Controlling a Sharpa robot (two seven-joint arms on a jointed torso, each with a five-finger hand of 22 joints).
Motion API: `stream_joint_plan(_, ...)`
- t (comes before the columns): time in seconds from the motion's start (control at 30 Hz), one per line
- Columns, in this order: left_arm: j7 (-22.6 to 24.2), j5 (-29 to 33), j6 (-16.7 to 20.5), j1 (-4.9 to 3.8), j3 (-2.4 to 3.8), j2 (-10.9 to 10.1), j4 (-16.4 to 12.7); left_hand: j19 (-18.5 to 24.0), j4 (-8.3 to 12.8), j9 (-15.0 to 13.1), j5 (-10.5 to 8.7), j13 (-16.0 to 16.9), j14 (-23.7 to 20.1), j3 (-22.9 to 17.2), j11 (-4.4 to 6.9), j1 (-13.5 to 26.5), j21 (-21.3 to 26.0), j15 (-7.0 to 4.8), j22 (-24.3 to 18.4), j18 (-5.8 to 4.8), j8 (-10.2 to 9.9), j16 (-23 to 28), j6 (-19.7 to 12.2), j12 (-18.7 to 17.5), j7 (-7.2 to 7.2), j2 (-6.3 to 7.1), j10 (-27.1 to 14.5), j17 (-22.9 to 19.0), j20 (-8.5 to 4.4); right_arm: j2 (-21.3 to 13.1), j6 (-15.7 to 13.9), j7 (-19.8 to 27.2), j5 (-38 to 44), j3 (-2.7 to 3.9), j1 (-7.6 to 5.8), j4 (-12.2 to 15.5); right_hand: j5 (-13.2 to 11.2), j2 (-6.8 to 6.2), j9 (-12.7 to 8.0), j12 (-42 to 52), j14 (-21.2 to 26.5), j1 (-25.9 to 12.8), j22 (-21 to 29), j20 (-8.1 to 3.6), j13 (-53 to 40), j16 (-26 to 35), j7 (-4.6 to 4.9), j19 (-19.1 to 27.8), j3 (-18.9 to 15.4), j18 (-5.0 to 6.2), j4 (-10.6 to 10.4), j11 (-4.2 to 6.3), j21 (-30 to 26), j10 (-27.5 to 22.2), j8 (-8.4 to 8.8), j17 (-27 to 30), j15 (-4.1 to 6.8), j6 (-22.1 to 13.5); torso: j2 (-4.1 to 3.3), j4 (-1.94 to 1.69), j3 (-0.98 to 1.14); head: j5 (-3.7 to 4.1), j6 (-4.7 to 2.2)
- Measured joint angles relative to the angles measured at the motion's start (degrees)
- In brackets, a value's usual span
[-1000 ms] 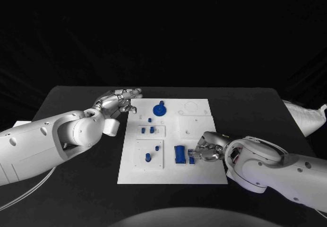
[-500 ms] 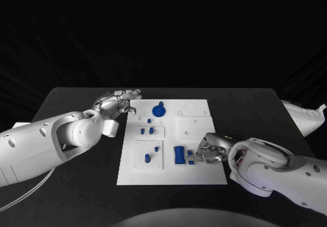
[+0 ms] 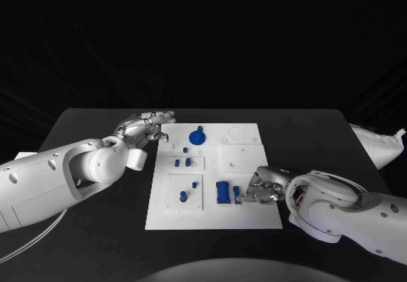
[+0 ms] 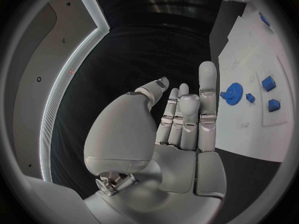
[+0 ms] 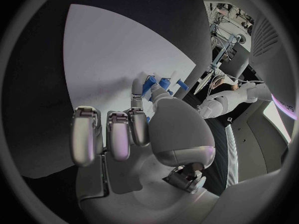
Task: Assemble the parts on the task board
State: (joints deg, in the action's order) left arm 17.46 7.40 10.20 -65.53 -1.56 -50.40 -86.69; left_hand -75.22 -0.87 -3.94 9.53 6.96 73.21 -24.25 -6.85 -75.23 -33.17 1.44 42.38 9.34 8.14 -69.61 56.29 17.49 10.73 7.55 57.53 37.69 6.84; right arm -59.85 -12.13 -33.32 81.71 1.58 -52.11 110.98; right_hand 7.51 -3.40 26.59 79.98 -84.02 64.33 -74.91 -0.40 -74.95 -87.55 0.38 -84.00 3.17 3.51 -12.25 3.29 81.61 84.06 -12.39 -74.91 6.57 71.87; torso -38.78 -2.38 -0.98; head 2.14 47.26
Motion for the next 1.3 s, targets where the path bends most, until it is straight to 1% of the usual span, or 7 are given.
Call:
stream_joint_plan(0.77, -0.1, -0.1, -0.1, 0.00, -0.02, 0.0, 0.2, 0.0, 0.0, 0.0, 0.00, 0.0, 0.0, 0.0, 0.21, 0.0, 0.0, 0.00, 0.0, 0.00, 0.0, 0.0, 0.0, 0.0, 0.00, 0.00, -0.2, -0.1, 0.00, 1.9, 0.2, 0.5, 1.0, 0.01, 0.39, -2.4, -0.3, 0.59, 0.7, 0.0, 0.0, 1.1, 0.0, 0.00, 0.0, 0.0, -0.03, 0.0, -1.8, 0.00, -0.4, 0.08, 0.3, 0.1, -0.23, 0.0, 0.00, -0.4, 0.02, -0.03, -0.01, -0.26, 0.52)
stream_joint_plan(0.97, -0.1, -0.2, -0.1, 0.01, -0.11, 0.0, 0.5, 0.0, 0.0, 0.0, 0.00, 0.0, -0.1, 0.0, 0.14, 0.0, 0.0, 0.13, 0.0, 0.00, 0.0, 0.0, -0.1, 0.0, 0.13, 0.00, -0.3, -0.4, 0.00, 0.3, -1.7, 4.3, -1.8, 0.11, 0.09, -2.0, 0.5, 0.92, 0.8, -2.2, 0.0, 0.7, 0.0, 0.00, 0.0, 0.5, 0.40, 0.0, -3.3, 0.00, -0.7, 0.08, -0.9, 0.1, -0.13, 0.0, -0.01, -1.7, 0.14, 0.07, -0.01, -0.33, 0.12)
stream_joint_plan(1.03, -0.1, -0.2, -0.1, 0.02, -0.20, 0.1, 0.6, 0.1, -0.2, 0.0, 0.00, 0.0, -0.3, 0.2, 0.00, 0.0, 0.1, 0.14, 0.0, 0.00, 0.1, 0.0, -0.2, 0.3, 0.21, 0.00, -0.4, -0.8, 0.13, -0.1, -2.6, 7.0, -4.8, 0.14, -0.68, -2.6, 1.3, 1.35, 0.6, -4.7, 0.0, 1.4, 0.2, 0.00, 0.0, 1.6, 1.07, 0.0, -3.7, 0.00, -0.3, -0.34, -2.4, -0.2, 1.20, 0.0, 0.00, -3.8, 0.22, 0.11, -0.07, -0.30, -0.13)
stream_joint_plan(1.07, -0.1, -0.2, -0.1, 0.04, -0.25, 0.1, 0.7, 0.3, -0.2, 0.0, 0.00, 0.0, -0.7, 0.2, 0.00, 0.0, 0.2, 0.16, 0.0, 0.00, 0.3, 0.0, -0.2, 0.4, 0.21, -0.01, -0.4, -1.1, 0.23, -0.3, -3.2, 9.2, -7.4, 0.20, -1.38, -3.4, 1.6, 1.41, 0.3, -7.4, 0.0, 2.2, 1.7, 0.15, -0.1, 2.7, 1.67, 0.3, -3.9, 0.00, -0.1, -0.93, -3.9, -0.2, 2.12, 0.0, -0.36, -5.2, 0.31, 0.17, -0.12, -0.24, -0.31)
stream_joint_plan(1.13, -0.1, -0.2, -0.1, 0.10, -0.29, 0.4, 1.1, 0.9, -0.3, 0.0, 0.00, 0.1, -1.8, 0.6, 0.13, 0.3, 0.5, 0.21, -0.1, -0.01, 0.3, 0.9, -0.2, 0.9, 0.21, -0.31, -0.7, -2.7, 0.12, -0.4, -4.2, 13.3, -12.5, 0.29, -2.54, -5.1, 2.1, 1.17, -0.6, -15.0, 0.0, 3.7, 6.8, 0.92, -0.5, 6.1, 3.28, 2.6, -4.2, 1.34, 0.9, -2.20, -8.3, -0.6, 4.03, 0.5, -1.49, -8.2, 0.52, 0.26, -0.19, -0.17, -0.64)
stream_joint_plan(1.2, -0.1, 0.0, -0.2, 0.19, -0.33, 0.8, 1.6, 2.2, -0.5, 0.0, 0.00, 0.1, -4.7, 1.0, 0.01, 0.3, 1.4, 0.31, -0.5, 0.00, 0.6, 3.4, -0.3, 1.5, 0.10, -0.31, -0.8, -7.6, 0.30, -0.1, -5.3, 18.5, -19.1, 0.34, -3.68, -7.5, 2.3, 1.96, -1.6, -23.7, 0.0, 6.4, 11.3, 1.70, 1.2, 9.6, 4.21, 4.4, -4.1, 1.90, 2.4, -3.13, -12.3, -2.6, 5.63, 4.3, -2.11, -10.0, 0.83, 0.42, -0.32, -0.14, -1.03)
stream_joint_plan(1.3, 0.0, 0.3, -0.2, 0.28, -0.36, 1.7, 2.8, 4.8, -0.6, 0.0, 0.00, 0.4, -8.6, 2.3, 0.00, 0.6, 3.5, 0.46, -1.7, -0.02, 1.1, 7.2, -0.4, 2.8, 0.00, -0.60, -1.2, -12.1, 0.54, 1.3, -6.5, 26.3, -29.5, 0.29, -5.26, -12.4, 2.3, 3.07, -3.5, -48.7, 5.3, 10.8, 29.2, 2.98, 13.1, 26.1, 5.65, 12.8, -3.3, 5.78, 4.8, -4.66, -29.2, -11.7, 7.71, 23.6, -3.47, -12.5, 1.55, 0.68, -0.59, -0.13, -1.68)
